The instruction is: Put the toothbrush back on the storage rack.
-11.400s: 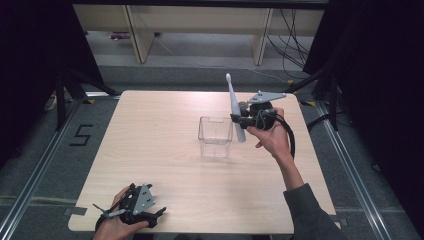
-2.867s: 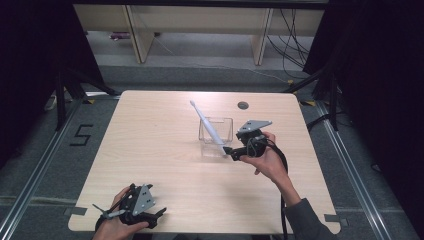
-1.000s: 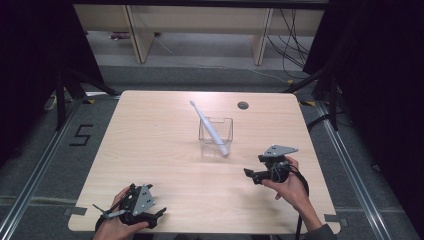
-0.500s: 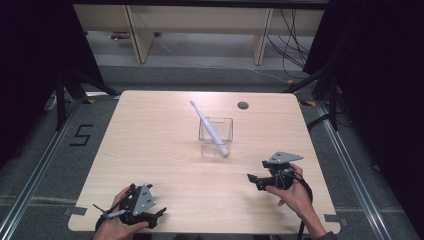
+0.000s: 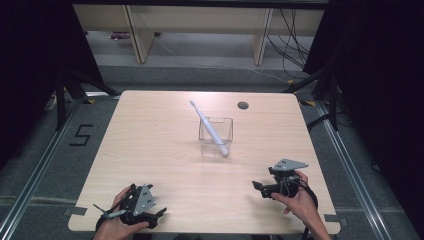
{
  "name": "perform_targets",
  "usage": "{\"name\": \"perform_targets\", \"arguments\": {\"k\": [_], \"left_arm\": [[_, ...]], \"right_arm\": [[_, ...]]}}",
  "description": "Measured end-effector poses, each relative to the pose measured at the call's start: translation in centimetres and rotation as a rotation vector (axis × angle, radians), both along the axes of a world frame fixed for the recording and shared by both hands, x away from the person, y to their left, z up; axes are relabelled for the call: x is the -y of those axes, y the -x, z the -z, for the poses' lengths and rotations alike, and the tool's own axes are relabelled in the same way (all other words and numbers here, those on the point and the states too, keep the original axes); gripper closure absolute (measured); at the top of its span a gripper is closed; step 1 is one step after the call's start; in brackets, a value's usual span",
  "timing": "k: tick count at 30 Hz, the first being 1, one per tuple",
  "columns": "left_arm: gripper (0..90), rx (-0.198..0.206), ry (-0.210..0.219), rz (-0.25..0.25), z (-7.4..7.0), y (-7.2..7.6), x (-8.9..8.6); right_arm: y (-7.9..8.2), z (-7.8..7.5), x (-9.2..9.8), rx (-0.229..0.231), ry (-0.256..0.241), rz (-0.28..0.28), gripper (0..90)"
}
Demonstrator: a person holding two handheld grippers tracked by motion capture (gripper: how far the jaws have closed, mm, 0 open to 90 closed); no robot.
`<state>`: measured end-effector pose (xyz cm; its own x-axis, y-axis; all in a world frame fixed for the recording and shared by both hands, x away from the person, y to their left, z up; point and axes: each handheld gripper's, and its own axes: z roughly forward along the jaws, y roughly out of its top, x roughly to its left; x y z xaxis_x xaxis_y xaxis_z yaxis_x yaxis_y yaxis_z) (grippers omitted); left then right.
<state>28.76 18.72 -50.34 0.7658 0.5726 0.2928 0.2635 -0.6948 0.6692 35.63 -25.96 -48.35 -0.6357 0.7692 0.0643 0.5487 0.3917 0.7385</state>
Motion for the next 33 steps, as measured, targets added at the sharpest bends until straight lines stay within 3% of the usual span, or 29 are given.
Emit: {"name": "perform_targets", "arguments": {"k": [1,2,3,5,10,11,16,19,23,24,30,31,33], "left_arm": [[15.1,0.0,0.0,0.0,0.0,0.0,0.0],[15.1,0.0,-0.003,0.001,0.0,0.0,-0.1],[15.1,0.0,-0.001,0.0,0.0,0.0,-0.1],[15.1,0.001,0.004,-0.005,0.0,0.0,-0.1],[15.1,-0.001,-0.004,0.001,0.0,0.0,0.0],[15.1,-0.003,-0.004,0.002,0.0,0.0,-0.1],[15.1,0.002,0.003,-0.005,0.0,0.0,-0.1],[15.1,0.001,-0.002,-0.003,0.0,0.1,-0.1],[15.1,0.001,-0.002,-0.002,0.0,0.0,-0.1],[15.1,0.001,-0.002,-0.002,0.0,0.0,-0.1],[15.1,0.002,-0.001,-0.005,0.0,0.0,-0.1],[15.0,0.001,-0.001,-0.005,0.0,0.0,-0.1],[15.1,0.001,0.001,-0.003,0.0,0.0,-0.1]], "right_arm": [[0.2,0.0,0.0,-0.019,-0.007,0.01,17.6],[0.2,0.1,0.0,0.005,-0.008,0.0,17.6],[0.2,0.2,0.1,-0.009,-0.015,-0.01,17.6],[0.6,0.2,0.0,-0.02,-0.017,0.019,17.6],[0.9,0.4,0.1,0.007,-0.004,0.001,17.7],[0.9,0.5,0.1,-0.015,-0.015,-0.02,17.7],[1.5,0.6,0.0,-0.019,-0.014,0.008,17.7],[1.6,0.7,0.1,0.001,-0.004,-0.012,17.8],[1.9,0.7,0.1,-0.011,-0.004,-0.009,17.9],[1.8,0.8,0.3,0.006,0.005,-0.026,17.9],[1.8,0.9,0.2,-0.008,0.008,-0.024,17.9],[2.1,0.8,0.0,-0.039,-0.009,0.006,17.9],[2.0,0.9,0.0,-0.027,-0.002,-0.009,17.9]]}}
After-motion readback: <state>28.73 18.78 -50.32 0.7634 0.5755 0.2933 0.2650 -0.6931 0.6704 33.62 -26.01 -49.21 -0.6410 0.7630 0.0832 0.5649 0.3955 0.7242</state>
